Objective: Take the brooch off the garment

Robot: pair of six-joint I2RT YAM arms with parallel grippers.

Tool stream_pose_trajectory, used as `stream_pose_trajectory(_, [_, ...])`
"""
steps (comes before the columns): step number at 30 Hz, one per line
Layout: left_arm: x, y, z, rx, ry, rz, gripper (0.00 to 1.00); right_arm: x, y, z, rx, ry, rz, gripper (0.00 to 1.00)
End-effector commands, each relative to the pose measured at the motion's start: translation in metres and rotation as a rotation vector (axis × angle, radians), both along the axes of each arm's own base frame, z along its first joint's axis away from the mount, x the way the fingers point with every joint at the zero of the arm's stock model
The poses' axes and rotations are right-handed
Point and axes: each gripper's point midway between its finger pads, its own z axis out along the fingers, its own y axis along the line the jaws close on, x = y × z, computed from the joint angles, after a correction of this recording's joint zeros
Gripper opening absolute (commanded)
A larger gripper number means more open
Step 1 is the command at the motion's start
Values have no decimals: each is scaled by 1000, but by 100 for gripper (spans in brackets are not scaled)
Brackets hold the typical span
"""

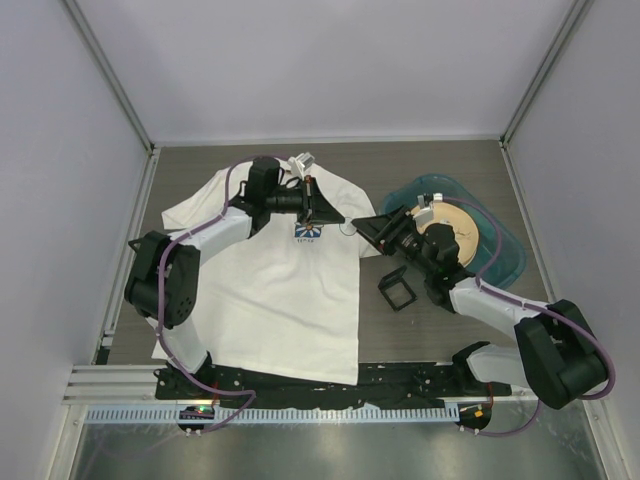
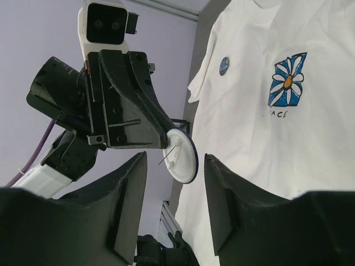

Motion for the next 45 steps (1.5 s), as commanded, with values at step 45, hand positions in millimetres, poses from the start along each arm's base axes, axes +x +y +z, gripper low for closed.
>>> stream_pose_trajectory(45, [-10,-4,26,-46,-62,-33,0,8,5,24,20,-86,18,39])
